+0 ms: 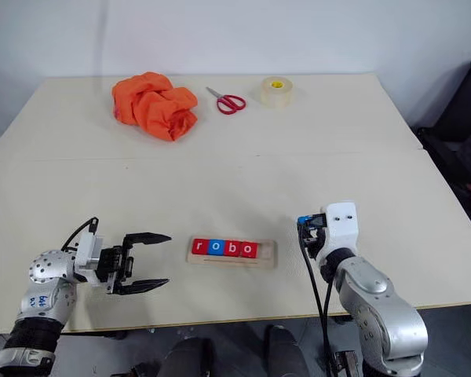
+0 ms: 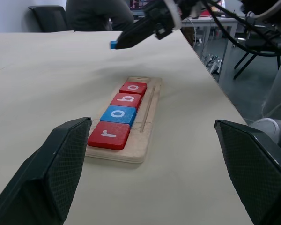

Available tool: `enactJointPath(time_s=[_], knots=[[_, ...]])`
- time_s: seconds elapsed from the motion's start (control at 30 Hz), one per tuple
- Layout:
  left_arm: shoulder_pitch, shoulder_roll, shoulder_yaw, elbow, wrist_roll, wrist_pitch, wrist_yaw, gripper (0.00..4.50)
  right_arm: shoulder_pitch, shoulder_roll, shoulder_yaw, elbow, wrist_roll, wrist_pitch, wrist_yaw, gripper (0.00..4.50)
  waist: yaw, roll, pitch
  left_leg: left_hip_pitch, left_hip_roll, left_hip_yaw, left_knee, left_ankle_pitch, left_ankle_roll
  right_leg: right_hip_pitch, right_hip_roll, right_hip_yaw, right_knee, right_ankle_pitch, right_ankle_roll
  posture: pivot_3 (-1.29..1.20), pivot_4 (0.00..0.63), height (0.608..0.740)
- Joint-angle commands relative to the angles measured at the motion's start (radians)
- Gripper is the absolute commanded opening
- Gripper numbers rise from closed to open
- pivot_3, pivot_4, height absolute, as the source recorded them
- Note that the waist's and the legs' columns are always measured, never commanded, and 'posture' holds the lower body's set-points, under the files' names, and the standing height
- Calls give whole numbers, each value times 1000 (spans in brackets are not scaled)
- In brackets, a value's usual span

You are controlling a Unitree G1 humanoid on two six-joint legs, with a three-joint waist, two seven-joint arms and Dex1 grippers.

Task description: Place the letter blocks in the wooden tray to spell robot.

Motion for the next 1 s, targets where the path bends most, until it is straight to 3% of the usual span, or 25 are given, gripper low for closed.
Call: enactJointPath(time_s=[0.03,0.27,0.57,0.8,1.0], knots=[[-17,-3,-7,8,0,-6,-78,4500,10,32,-9,-91,-11,66,-53,1471,-2,0,0,0,0,0,0,0,0,0,0,0,0,0,0,0,150,740],[-30,2,-14,26,-1,-12,-87,4500,38,77,2,-151,-19,130,-83,1471,-1,0,0,0,0,0,0,0,0,0,0,0,-1,0,0,0,150,740],[-6,3,-13,9,-8,-18,-84,4500,26,60,-14,-157,4,148,-34,4460,-2,0,0,0,0,0,0,0,0,0,0,0,-1,0,0,0,150,740],[-11,-4,-13,27,-4,-36,-80,4500,-49,-125,-38,-112,66,137,140,4460,-1,0,0,0,0,0,0,0,0,0,0,0,-2,0,0,0,150,740],[-9,-7,-12,38,-7,-52,-90,4500,-119,-489,35,38,96,-29,451,4460,0,0,0,-1,0,-1,-1,-1,1,1,0,-1,-4,0,0,0,150,740]])
